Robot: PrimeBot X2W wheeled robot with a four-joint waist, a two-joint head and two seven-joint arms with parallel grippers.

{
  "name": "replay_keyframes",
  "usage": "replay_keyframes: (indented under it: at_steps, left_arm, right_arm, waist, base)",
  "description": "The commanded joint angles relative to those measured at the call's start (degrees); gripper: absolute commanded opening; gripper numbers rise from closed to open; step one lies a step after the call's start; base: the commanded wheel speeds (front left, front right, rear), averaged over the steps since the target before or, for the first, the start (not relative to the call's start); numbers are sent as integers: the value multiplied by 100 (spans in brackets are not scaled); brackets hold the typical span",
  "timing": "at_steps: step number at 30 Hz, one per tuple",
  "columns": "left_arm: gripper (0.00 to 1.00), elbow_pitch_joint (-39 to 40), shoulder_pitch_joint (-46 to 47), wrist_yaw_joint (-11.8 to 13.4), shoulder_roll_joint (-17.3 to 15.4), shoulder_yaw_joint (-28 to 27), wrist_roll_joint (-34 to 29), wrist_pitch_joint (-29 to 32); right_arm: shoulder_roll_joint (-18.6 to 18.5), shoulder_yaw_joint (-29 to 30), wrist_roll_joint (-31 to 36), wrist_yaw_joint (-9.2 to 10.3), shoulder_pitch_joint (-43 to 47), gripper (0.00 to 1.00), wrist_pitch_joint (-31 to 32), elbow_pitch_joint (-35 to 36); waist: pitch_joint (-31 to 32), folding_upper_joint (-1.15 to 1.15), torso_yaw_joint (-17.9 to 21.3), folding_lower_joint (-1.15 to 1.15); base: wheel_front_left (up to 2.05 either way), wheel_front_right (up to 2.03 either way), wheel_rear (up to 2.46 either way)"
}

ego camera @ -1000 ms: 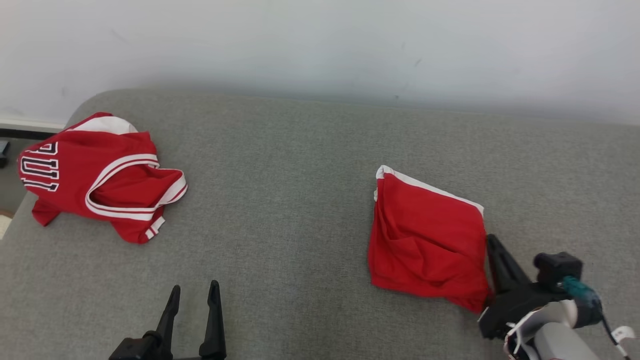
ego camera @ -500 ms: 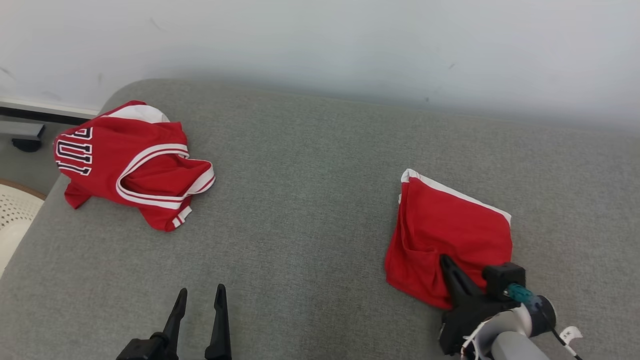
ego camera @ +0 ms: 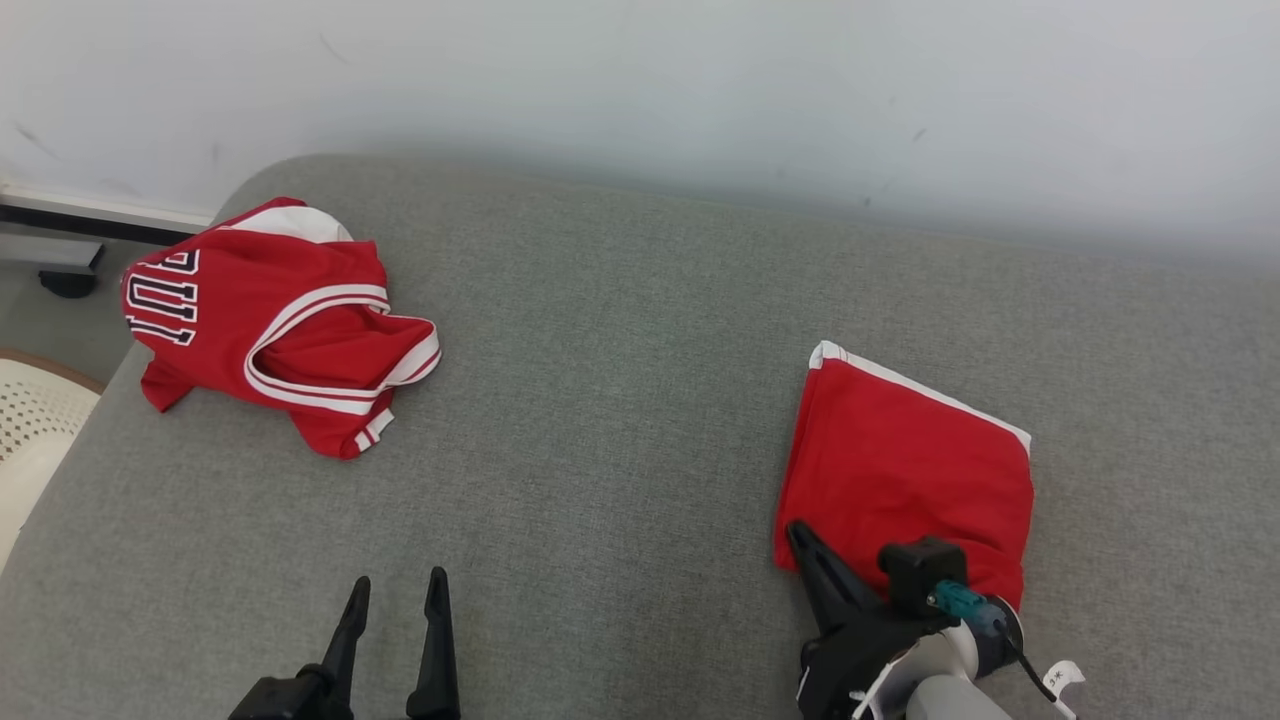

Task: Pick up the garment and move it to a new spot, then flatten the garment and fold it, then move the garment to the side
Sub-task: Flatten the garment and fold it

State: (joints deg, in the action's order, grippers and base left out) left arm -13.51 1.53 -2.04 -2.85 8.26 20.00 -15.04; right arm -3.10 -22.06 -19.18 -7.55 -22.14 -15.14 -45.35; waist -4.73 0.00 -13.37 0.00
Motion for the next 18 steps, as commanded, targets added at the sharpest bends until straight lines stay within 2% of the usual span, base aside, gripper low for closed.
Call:
replay_keyframes:
  at_steps: [1, 5, 11, 18]
  left_arm:
    - [100, 31, 26, 4, -7, -27, -9, -14]
    - [100, 59, -28, 15, -7, -47, -15, -14]
    - [100, 118, -126, 41, -7, -118, -4, -14]
    - [100, 276, -239, 67, -7, -232, -171, -14]
  right_arm:
    - [10, 12, -58, 10, 42, 0, -6, 64]
    - [16, 160, -52, 10, 168, 0, -5, 642]
    - [-102, 817, 165, 10, 631, 0, -4, 1694]
    - [-248, 1594, 410, 10, 1175, 0, -4, 2533]
  waist:
    - [7, 0, 27, 0]
    - [50, 0, 125, 0]
    - [173, 0, 358, 0]
    - [271, 0, 735, 0]
  base:
    - [0, 0, 0]
    - [0, 0, 0]
    - [0, 0, 0]
    - [0, 0, 0]
